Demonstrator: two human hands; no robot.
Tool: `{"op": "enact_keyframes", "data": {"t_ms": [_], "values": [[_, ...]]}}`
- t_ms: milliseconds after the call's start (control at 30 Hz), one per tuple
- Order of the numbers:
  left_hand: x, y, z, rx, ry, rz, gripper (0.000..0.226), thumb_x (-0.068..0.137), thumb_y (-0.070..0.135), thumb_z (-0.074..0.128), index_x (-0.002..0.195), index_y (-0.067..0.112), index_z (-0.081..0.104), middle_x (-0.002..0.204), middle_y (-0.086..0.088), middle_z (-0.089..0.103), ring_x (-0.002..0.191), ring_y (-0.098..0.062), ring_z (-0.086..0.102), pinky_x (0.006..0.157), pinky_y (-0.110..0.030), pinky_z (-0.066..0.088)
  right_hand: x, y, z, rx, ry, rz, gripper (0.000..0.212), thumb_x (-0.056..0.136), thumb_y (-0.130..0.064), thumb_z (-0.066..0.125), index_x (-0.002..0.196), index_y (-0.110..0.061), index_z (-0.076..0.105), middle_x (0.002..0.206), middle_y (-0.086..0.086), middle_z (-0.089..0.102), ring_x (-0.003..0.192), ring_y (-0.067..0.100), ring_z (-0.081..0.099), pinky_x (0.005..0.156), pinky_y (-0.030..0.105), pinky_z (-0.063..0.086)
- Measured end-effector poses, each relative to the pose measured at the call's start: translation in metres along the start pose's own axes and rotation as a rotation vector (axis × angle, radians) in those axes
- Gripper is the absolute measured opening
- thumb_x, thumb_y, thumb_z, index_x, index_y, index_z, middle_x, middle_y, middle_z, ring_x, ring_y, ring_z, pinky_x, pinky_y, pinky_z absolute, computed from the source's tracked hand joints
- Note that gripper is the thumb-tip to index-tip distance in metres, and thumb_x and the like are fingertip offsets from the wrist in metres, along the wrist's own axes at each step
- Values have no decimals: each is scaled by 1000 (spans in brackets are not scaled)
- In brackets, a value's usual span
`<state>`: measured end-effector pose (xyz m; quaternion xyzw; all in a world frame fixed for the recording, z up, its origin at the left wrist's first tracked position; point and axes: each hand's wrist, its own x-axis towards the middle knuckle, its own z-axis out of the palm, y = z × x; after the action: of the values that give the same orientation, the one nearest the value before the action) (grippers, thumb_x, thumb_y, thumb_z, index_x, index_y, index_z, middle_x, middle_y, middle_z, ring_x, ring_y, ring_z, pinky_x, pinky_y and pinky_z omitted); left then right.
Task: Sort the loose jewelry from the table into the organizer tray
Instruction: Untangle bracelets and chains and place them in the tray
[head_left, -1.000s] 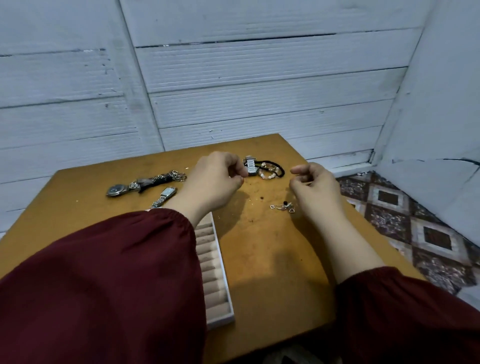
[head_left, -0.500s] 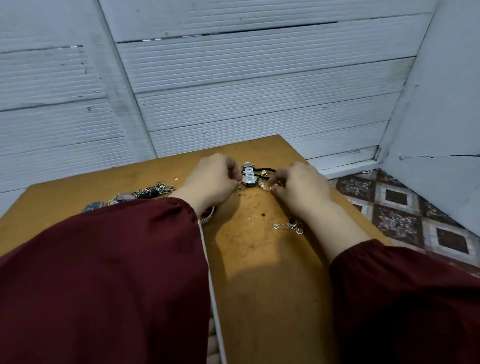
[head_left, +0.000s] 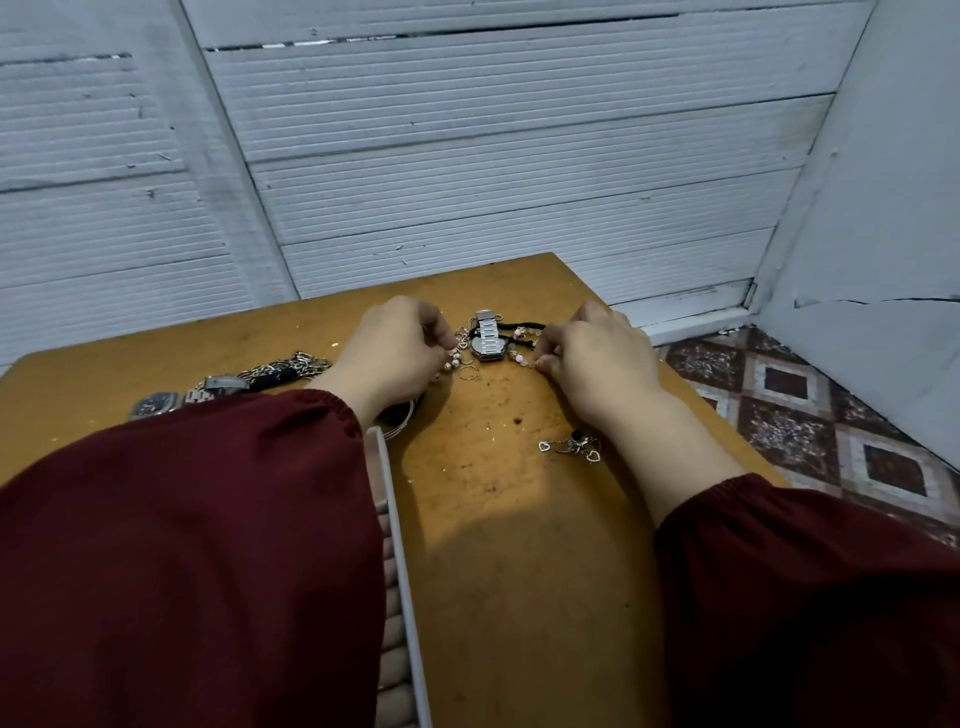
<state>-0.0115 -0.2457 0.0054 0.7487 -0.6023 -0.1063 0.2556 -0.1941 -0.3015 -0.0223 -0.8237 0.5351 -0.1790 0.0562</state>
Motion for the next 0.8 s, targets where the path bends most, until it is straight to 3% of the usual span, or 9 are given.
{"op": "enact_keyframes", "data": {"t_ms": [133, 367, 500, 633, 800], "values": [[0, -5, -1, -28, 15, -14, 19, 86, 3, 59, 84, 20, 68, 79, 7, 67, 63, 7, 56, 51, -8, 37, 0, 1, 0, 61, 41, -4, 19, 94, -39, 53, 106, -29, 65, 110, 1, 49, 111, 25, 46, 89, 35, 36], [-1, -5, -2, -36, 45, -8, 17, 88, 4, 59, 86, 18, 68, 76, 11, 60, 58, 9, 52, 44, -2, 36, 3, 3, 0, 320, 169, -31, 12, 93, -32, 54, 99, -28, 65, 97, -6, 43, 105, 22, 49, 89, 37, 41], [-2, -1, 1, -14, 20, 18, 16, 86, 6, 61, 85, 21, 68, 79, 9, 63, 64, 4, 55, 49, -5, 35, 4, 4, -2, 432, 257, -74, 7, 93, -28, 55, 87, -32, 57, 90, -13, 47, 99, 20, 52, 84, 35, 41], [-7, 7, 6, -82, -51, 92, 9, 85, 11, 67, 85, 20, 71, 80, 6, 68, 71, -5, 61, 66, -20, 46, 2, 6, -6, 537, 289, -90, 7, 93, -25, 57, 88, -29, 59, 83, -18, 46, 98, 20, 53, 85, 35, 42], [-13, 19, 10, -68, -212, 156, 2, 81, 21, 73, 81, 19, 74, 67, 12, 66, 61, 2, 56, 59, -18, 42, -2, 8, -9, 606, 304, -73, 8, 92, -26, 58, 87, -31, 58, 92, -11, 53, 99, 22, 54, 88, 43, 45]]}}
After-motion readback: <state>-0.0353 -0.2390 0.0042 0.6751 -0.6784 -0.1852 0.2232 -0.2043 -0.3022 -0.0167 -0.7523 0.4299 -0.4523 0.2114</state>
